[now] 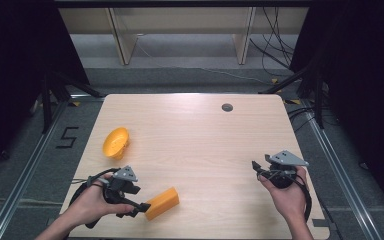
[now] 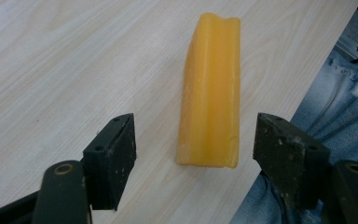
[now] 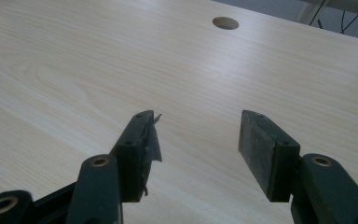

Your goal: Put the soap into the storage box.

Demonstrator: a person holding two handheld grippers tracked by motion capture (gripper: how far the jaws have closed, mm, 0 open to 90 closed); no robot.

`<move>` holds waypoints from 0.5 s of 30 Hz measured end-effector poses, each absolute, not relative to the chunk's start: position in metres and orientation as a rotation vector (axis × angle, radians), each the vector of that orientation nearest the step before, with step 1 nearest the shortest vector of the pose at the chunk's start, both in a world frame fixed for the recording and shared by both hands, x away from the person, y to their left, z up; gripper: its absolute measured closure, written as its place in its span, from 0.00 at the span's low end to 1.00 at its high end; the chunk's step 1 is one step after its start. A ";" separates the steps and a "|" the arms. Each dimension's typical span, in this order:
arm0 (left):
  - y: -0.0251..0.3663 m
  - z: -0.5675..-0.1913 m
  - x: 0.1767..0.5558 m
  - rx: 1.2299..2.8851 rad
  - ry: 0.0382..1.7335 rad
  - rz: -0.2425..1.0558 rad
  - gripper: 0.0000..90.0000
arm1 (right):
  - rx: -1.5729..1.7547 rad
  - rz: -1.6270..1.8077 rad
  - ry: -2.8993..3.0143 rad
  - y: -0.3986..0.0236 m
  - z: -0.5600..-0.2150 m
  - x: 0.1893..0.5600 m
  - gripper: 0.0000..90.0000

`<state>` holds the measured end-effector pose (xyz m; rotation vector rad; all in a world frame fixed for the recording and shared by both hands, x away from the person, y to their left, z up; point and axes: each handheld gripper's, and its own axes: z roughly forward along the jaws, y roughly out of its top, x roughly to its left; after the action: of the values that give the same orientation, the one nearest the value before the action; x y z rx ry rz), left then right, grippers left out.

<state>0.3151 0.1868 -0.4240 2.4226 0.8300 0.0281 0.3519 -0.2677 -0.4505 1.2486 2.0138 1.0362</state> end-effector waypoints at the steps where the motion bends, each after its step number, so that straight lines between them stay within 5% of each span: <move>1: 0.183 -0.425 0.315 2.411 0.833 0.037 0.33 | 1.294 1.046 2.011 -0.266 -0.450 0.350 0.52; 15: 0.158 -0.427 0.323 2.485 0.809 0.026 0.33 | 1.256 1.038 2.010 -0.269 -0.451 0.351 0.52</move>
<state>0.3227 0.1577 -0.4274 2.4848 0.8093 0.0256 0.3506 -0.2693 -0.4507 1.2559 2.0097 1.0375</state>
